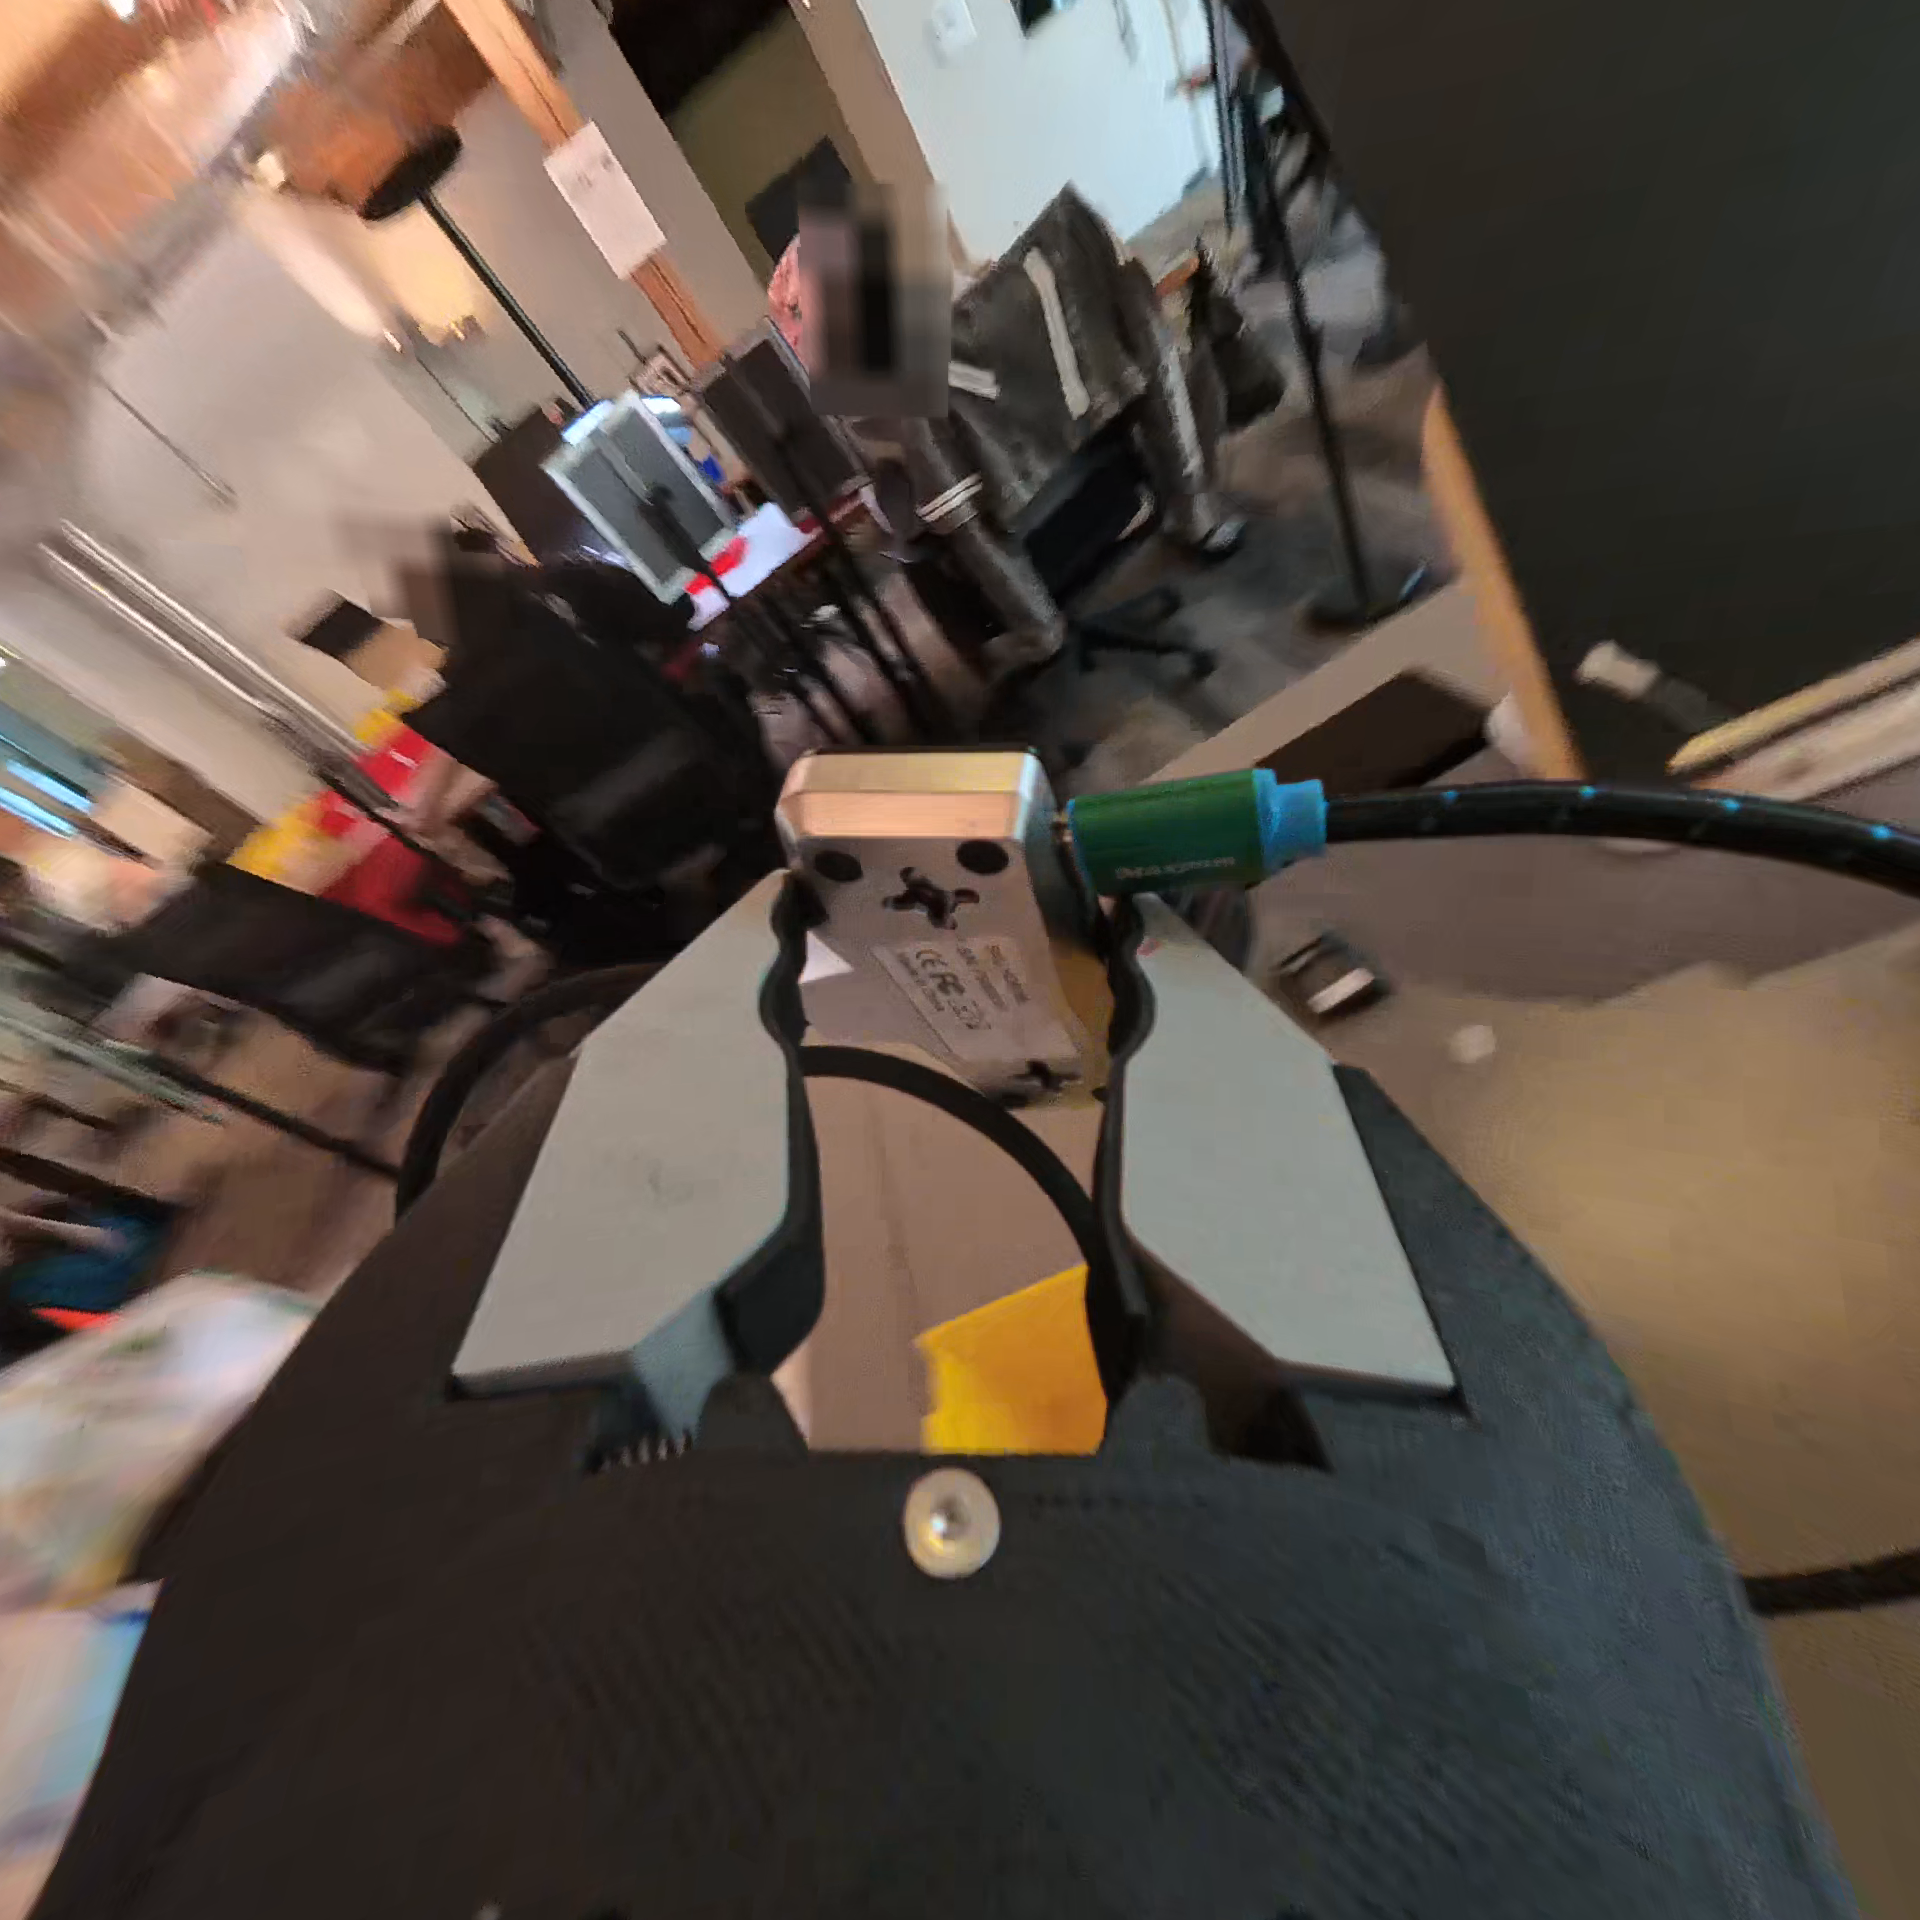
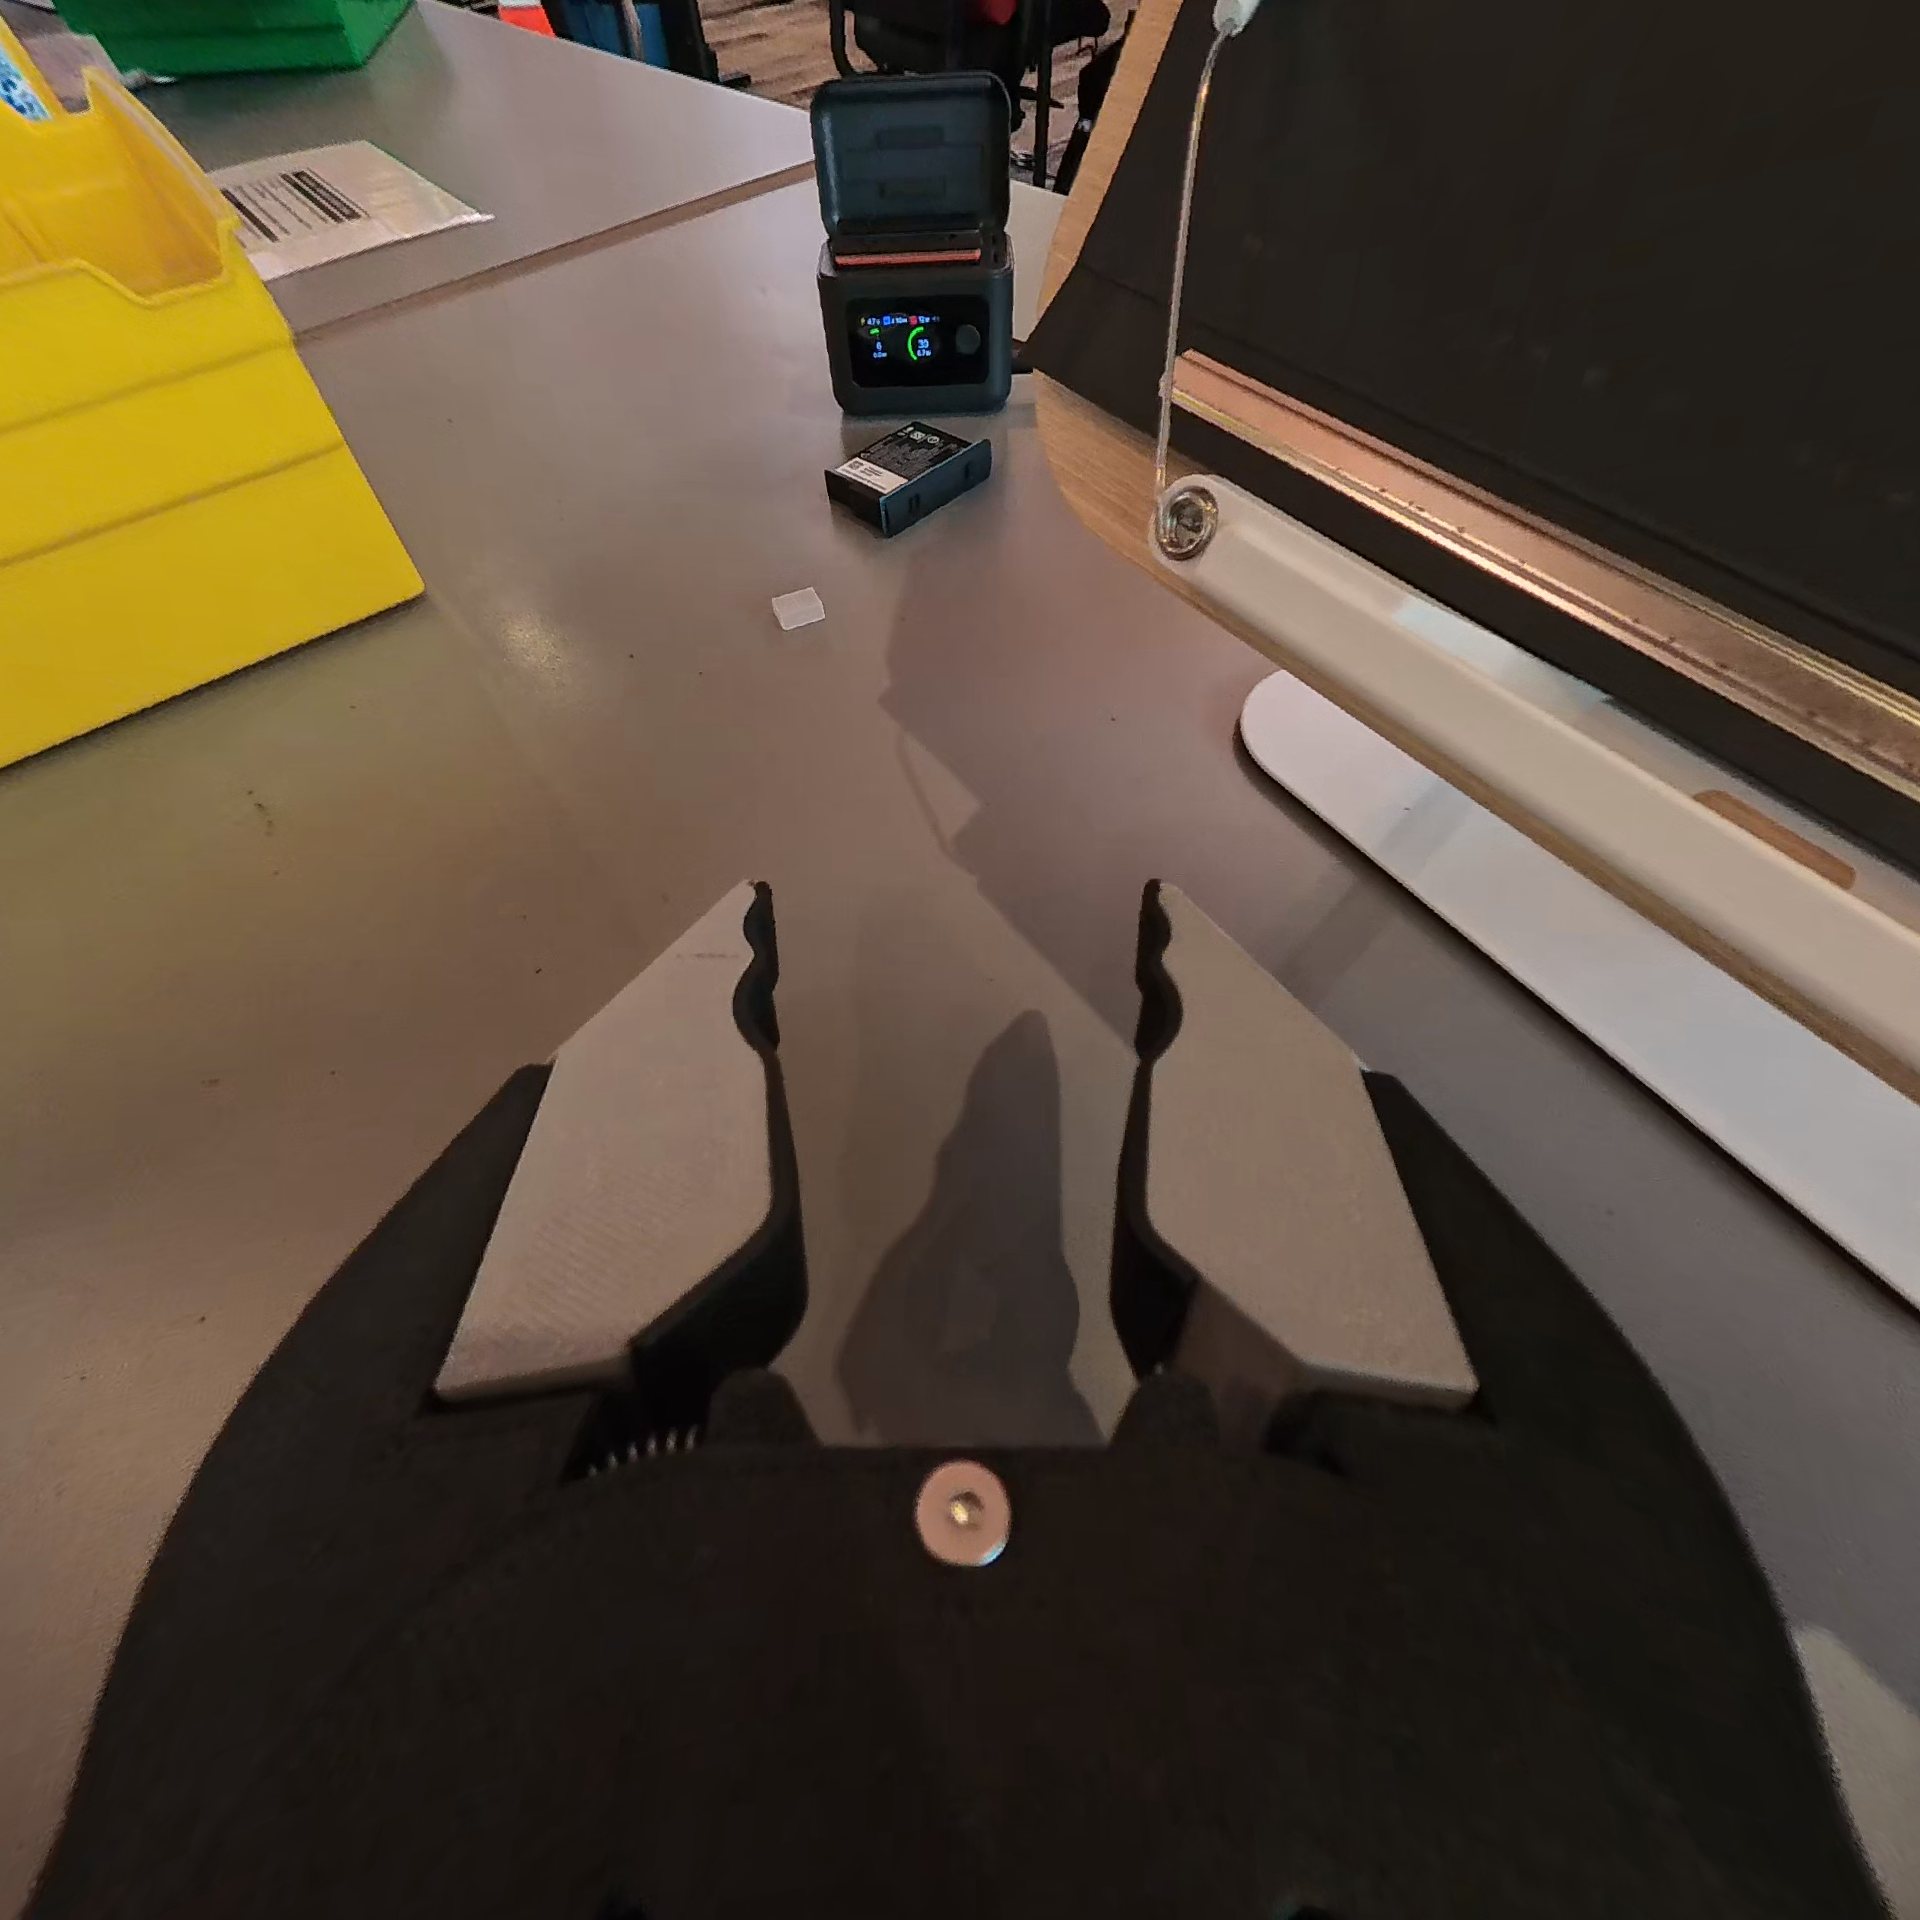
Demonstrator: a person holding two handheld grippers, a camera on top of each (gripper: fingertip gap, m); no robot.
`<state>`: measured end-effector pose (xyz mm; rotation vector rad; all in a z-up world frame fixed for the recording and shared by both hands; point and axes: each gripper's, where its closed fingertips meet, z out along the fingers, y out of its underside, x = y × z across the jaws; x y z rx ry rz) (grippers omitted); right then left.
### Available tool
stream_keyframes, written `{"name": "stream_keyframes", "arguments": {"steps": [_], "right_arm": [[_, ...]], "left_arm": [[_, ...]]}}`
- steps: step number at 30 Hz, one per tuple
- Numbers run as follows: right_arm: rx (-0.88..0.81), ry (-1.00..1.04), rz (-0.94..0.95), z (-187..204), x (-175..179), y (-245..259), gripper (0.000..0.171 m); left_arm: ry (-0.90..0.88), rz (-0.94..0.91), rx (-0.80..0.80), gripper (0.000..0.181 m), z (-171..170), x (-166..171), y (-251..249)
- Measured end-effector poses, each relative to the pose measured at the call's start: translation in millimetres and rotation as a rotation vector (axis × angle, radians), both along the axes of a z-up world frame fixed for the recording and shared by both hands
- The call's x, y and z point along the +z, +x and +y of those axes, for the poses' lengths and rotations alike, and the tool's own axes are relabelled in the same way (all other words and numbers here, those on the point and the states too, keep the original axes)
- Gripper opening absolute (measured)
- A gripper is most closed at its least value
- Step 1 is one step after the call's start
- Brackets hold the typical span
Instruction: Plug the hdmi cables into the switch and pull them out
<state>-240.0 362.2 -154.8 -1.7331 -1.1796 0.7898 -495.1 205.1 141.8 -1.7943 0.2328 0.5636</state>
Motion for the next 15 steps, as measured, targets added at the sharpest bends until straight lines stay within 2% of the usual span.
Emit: {"name": "stream_keyframes", "arguments": {"steps": [2,4,8,10,12,15], "right_arm": [[0.002,0.003,-0.002,-0.4,-0.1,-0.1,0.067],[0.003,0.002,-0.004,-0.5,-0.4,-0.2,0.067],[0.007,-0.004,-0.001,-0.9,-0.4,-0.5,0.066],[0.007,-0.007,-0.001,-0.8,-0.6,-0.5,0.066],[0.007,-0.009,0.002,-0.7,-0.4,-0.4,0.065],[0.005,-0.01,0.002,-0.1,-0.3,-0.4,0.065]], "left_arm": [[0.049,-0.248,-0.065,0.056,1.7,2.7,-0.2],[0.122,-0.334,-0.082,0.056,-0.3,12.9,-2.7],[0.15,-0.142,-0.059,0.057,-2.6,30.6,13.8],[0.203,-0.039,-0.06,0.057,-5.4,55.5,28.8],[0.307,-0.051,-0.088,0.057,-14.1,94.2,37.5],[0.404,-0.135,-0.213,0.057,-28.7,140.0,52.9]]}}
